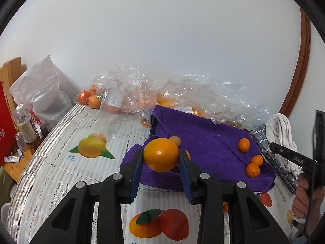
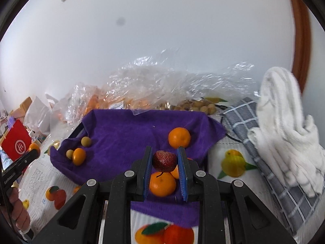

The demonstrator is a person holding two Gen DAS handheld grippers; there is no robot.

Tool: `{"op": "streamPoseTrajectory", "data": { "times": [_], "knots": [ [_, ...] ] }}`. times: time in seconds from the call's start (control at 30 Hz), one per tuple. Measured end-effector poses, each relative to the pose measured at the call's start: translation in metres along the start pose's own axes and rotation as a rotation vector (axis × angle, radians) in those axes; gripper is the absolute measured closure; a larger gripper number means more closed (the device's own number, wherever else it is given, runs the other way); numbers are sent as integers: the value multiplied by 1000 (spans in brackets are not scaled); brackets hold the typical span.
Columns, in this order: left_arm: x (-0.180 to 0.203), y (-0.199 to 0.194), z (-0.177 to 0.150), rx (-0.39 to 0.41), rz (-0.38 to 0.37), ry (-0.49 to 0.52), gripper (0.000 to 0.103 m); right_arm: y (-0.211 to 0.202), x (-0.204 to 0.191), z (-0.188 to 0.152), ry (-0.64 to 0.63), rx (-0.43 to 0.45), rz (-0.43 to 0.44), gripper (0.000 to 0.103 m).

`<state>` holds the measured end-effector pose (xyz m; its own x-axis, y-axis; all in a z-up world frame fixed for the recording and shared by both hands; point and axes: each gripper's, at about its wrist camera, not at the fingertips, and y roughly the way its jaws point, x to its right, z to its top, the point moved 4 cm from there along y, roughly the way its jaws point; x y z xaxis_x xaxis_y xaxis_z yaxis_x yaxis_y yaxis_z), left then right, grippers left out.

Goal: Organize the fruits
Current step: 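Lift and carry both held fruits over the purple towel, then open the right tool to drop the red fruit while the left drops the orange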

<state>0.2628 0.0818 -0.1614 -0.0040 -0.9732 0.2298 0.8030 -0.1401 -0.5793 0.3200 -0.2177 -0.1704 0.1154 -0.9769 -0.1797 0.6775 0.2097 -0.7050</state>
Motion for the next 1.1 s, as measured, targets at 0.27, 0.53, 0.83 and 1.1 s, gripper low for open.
{"op": "streamPoseTrajectory", "data": {
  "times": [0.27, 0.53, 0.83, 1.1],
  "knots": [
    [0, 11, -5, -43, 4, 11, 70, 57, -8, 4, -61, -88, -38, 79],
    [13, 38, -16, -182, -24, 24, 70, 76, -14, -10, -122, -129, -51, 79],
    [42, 59, 12, -248, -68, 29, 70, 41, -10, -9, -115, -99, -45, 57],
    [73, 107, 21, -295, -11, 101, 70, -2, 9, -19, -110, -44, -132, 45]
  ]
}}
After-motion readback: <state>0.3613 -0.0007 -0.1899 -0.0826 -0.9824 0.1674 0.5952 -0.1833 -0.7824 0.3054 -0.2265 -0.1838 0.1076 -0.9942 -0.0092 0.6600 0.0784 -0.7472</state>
